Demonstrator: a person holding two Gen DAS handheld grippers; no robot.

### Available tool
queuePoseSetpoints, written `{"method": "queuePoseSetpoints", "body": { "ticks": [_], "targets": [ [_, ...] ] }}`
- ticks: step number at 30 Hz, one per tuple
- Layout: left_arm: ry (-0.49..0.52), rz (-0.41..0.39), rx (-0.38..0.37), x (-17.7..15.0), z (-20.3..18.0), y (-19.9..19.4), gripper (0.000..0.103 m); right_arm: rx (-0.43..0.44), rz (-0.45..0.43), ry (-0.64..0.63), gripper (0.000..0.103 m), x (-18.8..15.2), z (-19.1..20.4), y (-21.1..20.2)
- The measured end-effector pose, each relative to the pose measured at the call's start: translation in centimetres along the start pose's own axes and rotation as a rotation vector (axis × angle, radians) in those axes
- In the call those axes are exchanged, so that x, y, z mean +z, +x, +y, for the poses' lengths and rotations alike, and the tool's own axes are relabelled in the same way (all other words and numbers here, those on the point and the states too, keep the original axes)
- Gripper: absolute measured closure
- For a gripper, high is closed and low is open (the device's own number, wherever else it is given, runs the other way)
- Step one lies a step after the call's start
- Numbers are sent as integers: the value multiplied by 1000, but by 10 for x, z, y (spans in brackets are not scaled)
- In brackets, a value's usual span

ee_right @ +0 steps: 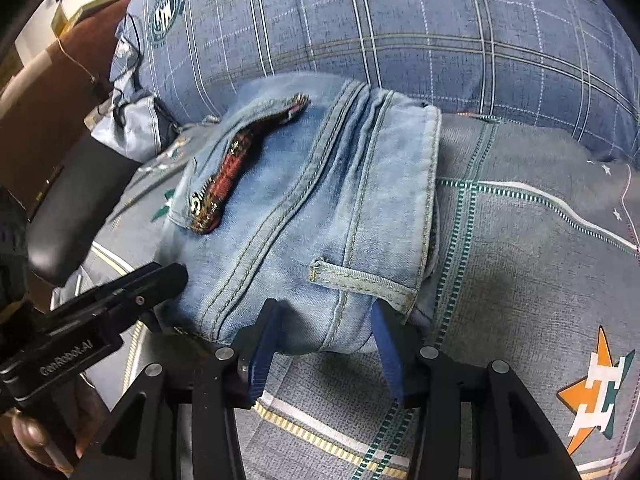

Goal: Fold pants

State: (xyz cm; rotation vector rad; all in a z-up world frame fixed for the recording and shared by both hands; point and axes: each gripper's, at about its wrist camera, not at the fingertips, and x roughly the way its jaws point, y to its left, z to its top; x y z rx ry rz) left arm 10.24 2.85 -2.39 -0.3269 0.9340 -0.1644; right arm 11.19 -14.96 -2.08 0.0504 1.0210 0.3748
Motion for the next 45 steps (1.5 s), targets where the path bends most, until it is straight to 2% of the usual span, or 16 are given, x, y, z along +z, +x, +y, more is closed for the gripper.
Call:
{"method": "queuePoseSetpoints", "body": {
  "ticks": [5, 10, 18, 20, 22, 24, 29, 32, 35, 41, 45],
  "targets": [
    [-13, -13, 6, 1, 2, -4, 56, -17, -33, -12, 58, -3, 5, -6],
    [-6, 6, 46, 0, 4, 1, 56, -19, 9, 5, 57, -4, 2, 6],
    [51, -14, 106, -8, -2, 1, 55, -26, -3, 12, 57, -6, 0, 4],
    [61, -17, 129, -11, -3, 2, 47, -28, -3, 16, 57, -7, 0, 5],
    [51, -14, 167, -12, 1, 5, 30, -33, 1, 15, 57, -8, 0, 7],
    [-1, 5, 141, -12, 12, 8, 28, -42, 3, 10, 57, -9, 1, 8],
    [-165, 58, 11, -8, 39, 8, 29, -54, -19, 9, 57, -7, 3, 5],
    [-141, 9, -10, -9, 34, -6, 29, -47, -72, 18, 57, -8, 3, -6],
    [-80, -57, -15, -13, 22, -21, 29, -79, -126, 18, 57, -12, 5, -17],
    [94, -212, 95, -24, -5, -48, 29, -118, -216, 7, 57, -24, 17, -39],
    [130, -275, 118, -29, -7, -66, 29, -107, -254, 19, 57, -30, 21, -51]
  ]
}}
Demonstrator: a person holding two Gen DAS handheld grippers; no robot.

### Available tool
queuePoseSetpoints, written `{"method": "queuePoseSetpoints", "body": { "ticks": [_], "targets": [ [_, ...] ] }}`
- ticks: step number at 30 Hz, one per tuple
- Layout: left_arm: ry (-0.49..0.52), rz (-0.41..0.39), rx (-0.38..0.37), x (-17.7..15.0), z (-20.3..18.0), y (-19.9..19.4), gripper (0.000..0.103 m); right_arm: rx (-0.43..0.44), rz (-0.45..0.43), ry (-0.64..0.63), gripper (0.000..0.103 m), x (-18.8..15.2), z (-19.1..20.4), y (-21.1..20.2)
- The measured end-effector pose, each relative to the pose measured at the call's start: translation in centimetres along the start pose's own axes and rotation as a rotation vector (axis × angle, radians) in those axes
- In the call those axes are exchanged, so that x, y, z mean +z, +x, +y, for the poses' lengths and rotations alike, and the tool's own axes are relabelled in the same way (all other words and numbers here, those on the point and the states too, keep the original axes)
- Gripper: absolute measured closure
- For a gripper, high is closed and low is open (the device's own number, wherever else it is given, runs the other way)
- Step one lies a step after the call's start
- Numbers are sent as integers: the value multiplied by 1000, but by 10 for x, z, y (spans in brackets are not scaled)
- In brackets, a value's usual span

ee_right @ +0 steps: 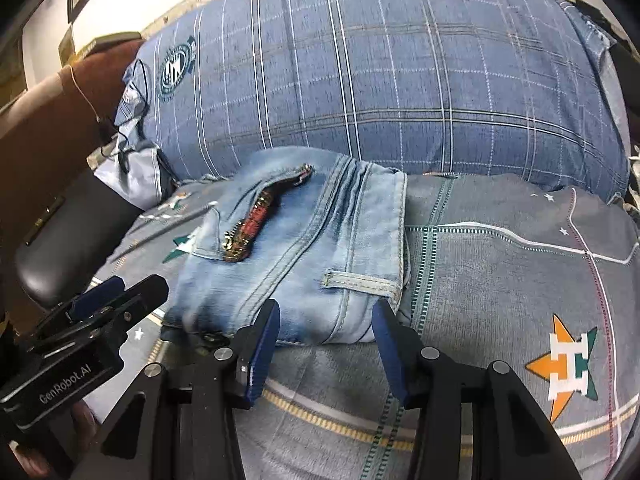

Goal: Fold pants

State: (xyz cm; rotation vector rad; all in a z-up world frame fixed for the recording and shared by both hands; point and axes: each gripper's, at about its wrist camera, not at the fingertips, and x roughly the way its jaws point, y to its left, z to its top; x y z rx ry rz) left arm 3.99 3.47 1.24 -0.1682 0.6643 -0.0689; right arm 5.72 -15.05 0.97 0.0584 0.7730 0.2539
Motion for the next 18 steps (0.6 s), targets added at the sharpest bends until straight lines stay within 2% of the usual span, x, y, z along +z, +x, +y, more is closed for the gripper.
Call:
{"method": "queuePoseSetpoints", "body": {
  "ticks": [3, 7, 11, 18],
  "targets": [
    [-9, -37, 3, 1, 4, -13, 29, -5, -16, 26, 56, -4, 2, -9],
    [15, -70, 47, 3, 1, -26, 29, -12, -44, 71, 54, -9, 2, -23],
    [40, -102, 70, 1, -3, -34, 29, -59, -74, 62, 54, -10, 7, -32],
    [30, -28, 95, 1, -4, -22, 29, -67, -118, 54, 54, -9, 12, -45]
  ]
}}
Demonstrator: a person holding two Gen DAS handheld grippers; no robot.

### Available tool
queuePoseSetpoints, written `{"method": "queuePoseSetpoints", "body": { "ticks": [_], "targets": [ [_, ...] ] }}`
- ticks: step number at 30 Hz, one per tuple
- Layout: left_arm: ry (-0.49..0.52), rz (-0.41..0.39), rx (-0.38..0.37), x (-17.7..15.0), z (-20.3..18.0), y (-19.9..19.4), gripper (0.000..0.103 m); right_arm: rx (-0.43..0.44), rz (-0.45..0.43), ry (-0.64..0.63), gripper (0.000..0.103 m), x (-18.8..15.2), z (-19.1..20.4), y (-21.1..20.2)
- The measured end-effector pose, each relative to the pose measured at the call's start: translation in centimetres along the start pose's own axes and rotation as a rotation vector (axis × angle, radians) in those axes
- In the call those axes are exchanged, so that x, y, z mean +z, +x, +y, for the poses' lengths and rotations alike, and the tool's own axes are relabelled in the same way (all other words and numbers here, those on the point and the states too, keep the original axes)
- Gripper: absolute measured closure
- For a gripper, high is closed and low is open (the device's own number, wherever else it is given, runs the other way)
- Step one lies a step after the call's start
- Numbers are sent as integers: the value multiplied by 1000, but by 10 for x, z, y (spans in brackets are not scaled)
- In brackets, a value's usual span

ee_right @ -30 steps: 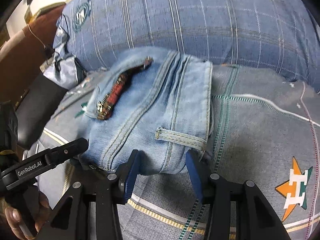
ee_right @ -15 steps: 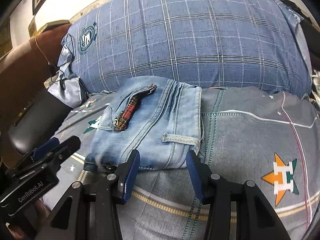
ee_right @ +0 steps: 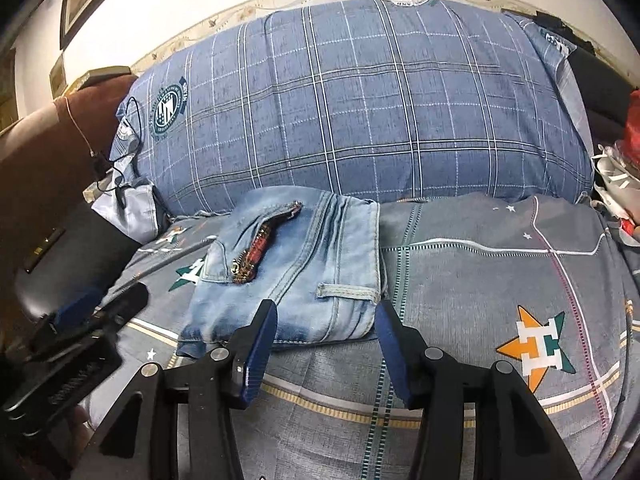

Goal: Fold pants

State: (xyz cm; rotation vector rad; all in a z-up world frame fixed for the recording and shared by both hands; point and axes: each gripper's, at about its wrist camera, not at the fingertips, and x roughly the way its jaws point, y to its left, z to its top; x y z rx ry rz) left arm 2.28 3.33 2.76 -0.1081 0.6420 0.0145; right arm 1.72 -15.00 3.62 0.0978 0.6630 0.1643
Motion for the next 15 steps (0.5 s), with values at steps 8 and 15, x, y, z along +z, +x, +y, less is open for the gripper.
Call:
{"method": "queuePoseSetpoints", "body": {
  "ticks": [8, 15],
  "targets": [
    [27, 7, 47, -3, -6, 2, 29, 7, 3, -9, 54, 0, 3, -2],
    [33, 11, 47, -3, -7, 1, 29, -9, 11, -14, 54, -1, 2, 1]
  ]
}}
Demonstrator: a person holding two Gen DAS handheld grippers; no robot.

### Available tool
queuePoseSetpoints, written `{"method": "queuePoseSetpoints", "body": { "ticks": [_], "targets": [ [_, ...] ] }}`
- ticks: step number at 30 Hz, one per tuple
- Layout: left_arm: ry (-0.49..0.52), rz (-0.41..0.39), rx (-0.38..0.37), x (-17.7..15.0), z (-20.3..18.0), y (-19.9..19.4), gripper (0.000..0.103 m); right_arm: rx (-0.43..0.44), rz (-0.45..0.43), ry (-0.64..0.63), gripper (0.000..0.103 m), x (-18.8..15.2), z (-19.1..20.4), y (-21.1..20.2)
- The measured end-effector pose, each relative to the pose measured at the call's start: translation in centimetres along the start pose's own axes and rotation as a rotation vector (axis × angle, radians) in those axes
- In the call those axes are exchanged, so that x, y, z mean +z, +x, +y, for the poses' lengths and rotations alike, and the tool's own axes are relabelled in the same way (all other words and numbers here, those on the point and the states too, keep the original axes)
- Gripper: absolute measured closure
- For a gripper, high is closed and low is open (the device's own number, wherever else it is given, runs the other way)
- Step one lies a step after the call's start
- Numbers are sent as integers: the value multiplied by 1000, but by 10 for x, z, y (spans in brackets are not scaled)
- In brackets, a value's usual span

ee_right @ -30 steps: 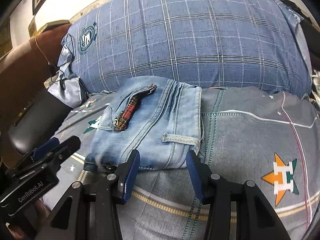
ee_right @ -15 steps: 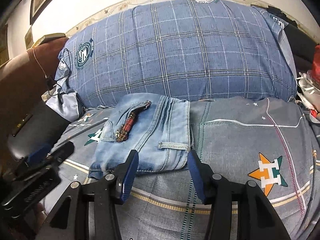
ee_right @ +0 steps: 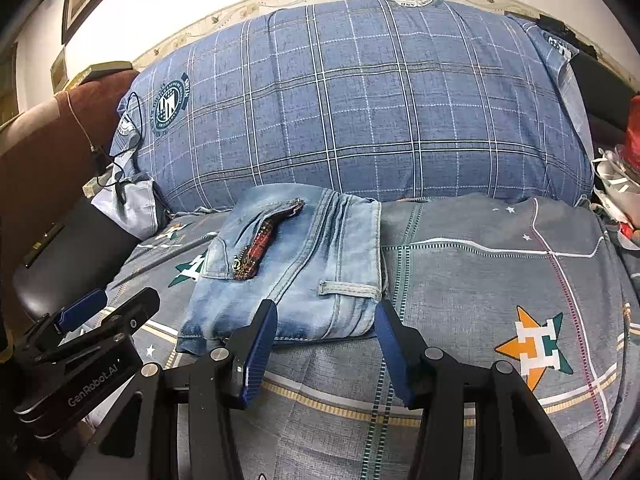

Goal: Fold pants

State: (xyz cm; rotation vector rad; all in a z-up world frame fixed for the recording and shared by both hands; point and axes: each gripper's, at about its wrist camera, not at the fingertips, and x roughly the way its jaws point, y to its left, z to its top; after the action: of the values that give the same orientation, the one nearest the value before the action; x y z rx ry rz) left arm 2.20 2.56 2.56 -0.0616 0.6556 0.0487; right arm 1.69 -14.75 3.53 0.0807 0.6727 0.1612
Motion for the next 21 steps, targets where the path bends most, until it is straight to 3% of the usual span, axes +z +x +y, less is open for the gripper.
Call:
{"method": "queuePoseSetpoints", "body": {
  "ticks": [21],
  "targets": [
    [16, 11, 1, -2, -2, 2, 29, -2, 22, 0, 54, -2, -1, 3]
  ]
}}
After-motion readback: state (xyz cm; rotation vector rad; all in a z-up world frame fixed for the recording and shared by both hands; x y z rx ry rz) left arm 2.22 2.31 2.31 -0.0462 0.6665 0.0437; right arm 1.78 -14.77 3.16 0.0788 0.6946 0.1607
